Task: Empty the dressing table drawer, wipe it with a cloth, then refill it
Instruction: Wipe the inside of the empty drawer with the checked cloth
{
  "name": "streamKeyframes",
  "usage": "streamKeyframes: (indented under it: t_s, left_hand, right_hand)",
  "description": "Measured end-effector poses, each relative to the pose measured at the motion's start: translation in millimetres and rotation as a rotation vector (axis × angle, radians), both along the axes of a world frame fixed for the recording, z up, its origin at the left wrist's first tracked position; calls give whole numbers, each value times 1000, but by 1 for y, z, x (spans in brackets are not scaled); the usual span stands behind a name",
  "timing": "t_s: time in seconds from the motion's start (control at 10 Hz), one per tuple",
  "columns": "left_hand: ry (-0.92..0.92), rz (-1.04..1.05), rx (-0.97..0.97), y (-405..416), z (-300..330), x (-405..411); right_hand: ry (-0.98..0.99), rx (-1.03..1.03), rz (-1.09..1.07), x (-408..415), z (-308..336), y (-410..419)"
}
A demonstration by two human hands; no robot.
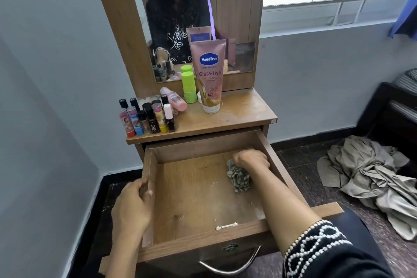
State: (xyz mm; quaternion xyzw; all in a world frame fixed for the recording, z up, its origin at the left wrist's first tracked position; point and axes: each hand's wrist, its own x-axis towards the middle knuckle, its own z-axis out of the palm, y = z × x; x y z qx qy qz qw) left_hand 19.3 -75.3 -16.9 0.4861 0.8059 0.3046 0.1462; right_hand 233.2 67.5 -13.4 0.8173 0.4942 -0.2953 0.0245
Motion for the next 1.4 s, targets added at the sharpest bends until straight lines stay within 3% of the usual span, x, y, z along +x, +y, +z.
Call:
streamKeyframes:
  t_s: [0.2, 0.3, 0.4, 0.5, 0.6, 0.8, 1.2, 1.4]
  left_hand:
    - [-21, -3, -3, -1, 2, 0]
    - [-14, 12, -3, 0, 2, 1]
    - [-2, 20, -14, 0, 1, 1]
    - [-9, 25, -18, -1, 2, 2]
    - [-15, 25, -7, 0, 3, 2]
    - [-4, 26, -6, 1, 2, 0]
    - [2, 22, 7, 0, 0, 1]
    - [12, 40, 1, 0, 2, 2]
  right_hand:
    - [24, -53, 29, 5, -3, 0]
    - [114, 21, 126, 14, 10, -28]
    - [22, 89, 205, 16, 16, -26]
    - [-42, -87, 213, 1, 18, -2]
    - [-21, -113, 127, -5, 20, 13]
    - [-38, -111, 191, -1, -15, 30]
    - [-78, -57, 125, -3, -11, 26]
    - [-126, -82, 322, -37, -11, 8]
